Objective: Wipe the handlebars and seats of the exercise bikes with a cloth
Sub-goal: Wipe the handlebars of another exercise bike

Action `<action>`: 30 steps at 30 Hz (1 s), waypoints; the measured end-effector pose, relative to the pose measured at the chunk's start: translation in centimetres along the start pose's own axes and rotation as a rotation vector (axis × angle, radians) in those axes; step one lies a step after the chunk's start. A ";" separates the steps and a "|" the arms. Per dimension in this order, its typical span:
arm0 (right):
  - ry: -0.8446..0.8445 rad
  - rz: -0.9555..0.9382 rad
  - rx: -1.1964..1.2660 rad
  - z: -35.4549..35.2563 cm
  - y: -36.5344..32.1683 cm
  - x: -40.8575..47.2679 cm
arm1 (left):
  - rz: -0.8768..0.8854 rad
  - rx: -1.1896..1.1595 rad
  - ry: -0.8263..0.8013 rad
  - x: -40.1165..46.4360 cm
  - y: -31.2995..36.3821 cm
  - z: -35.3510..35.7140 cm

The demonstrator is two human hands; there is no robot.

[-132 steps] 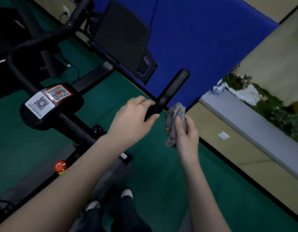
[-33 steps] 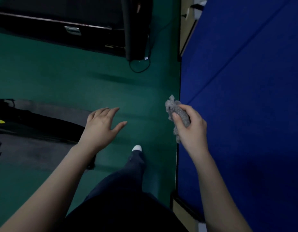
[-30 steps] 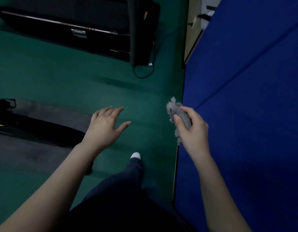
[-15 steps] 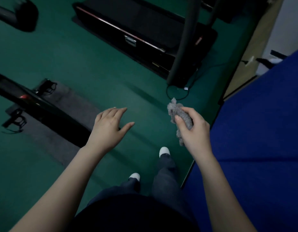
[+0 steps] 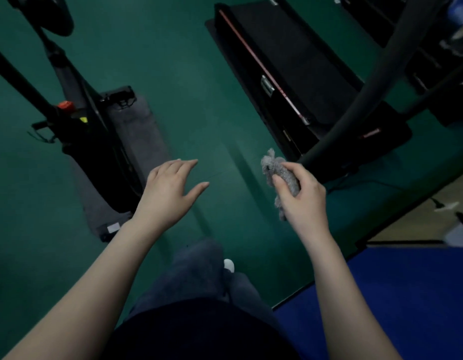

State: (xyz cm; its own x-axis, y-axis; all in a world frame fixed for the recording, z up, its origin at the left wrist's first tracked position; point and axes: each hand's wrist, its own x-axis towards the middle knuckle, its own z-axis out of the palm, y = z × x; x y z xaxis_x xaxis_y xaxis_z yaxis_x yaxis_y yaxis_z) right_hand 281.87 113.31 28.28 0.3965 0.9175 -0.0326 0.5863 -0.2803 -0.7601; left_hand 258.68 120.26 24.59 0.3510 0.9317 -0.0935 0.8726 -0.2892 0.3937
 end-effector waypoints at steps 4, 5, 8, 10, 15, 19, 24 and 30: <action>-0.073 -0.079 -0.005 0.4 -0.2 4.3 | -0.117 0.009 0.003 1.0 -0.2 -0.1; -0.095 -0.098 -0.007 0.7 -0.4 5.4 | -0.147 0.010 0.009 1.5 -0.5 -0.2; -0.137 -0.146 -0.014 2.0 -1.1 9.1 | -0.219 0.005 0.031 3.5 -1.4 -0.4; -0.155 -0.175 -0.010 2.9 -1.8 12.0 | -0.255 -0.001 0.035 5.7 -2.3 -0.6; -0.200 -0.220 -0.024 4.8 -3.9 17.9 | -0.288 -0.031 0.075 11.6 -3.9 -2.0; -0.205 -0.270 -0.026 6.4 -6.6 22.8 | -0.288 -0.034 0.094 15.6 -4.9 -3.4; -0.245 -0.331 -0.015 8.4 -9.3 27.1 | -0.329 -0.048 0.090 17.8 -6.0 -3.9; -0.327 -0.410 -0.021 10.2 -10.9 32.0 | -0.431 -0.085 0.120 20.0 -6.5 -3.8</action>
State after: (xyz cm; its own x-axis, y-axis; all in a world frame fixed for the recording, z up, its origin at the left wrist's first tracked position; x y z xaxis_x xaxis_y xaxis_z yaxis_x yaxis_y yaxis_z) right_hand 280.99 148.58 28.94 -0.1080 0.9922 0.0619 0.6623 0.1182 -0.7398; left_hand 258.69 141.59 23.67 -0.0849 0.9834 -0.1604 0.8975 0.1454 0.4164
